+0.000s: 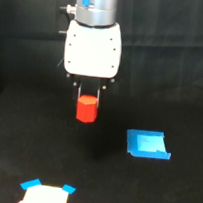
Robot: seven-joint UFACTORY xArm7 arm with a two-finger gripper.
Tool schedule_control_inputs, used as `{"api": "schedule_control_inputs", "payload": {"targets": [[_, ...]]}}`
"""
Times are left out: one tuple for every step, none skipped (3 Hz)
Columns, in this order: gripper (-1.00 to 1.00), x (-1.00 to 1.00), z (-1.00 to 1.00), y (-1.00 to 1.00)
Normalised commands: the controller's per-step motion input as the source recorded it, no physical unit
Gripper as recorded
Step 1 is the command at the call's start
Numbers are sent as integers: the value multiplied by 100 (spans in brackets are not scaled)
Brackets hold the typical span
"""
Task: Pick up the red object from the table
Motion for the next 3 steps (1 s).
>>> {"api": "schedule_control_inputs", "payload": {"targets": [[-65,-21,-4,19],[-100,-5,2,47],[-100,-18,-21,23]]}}
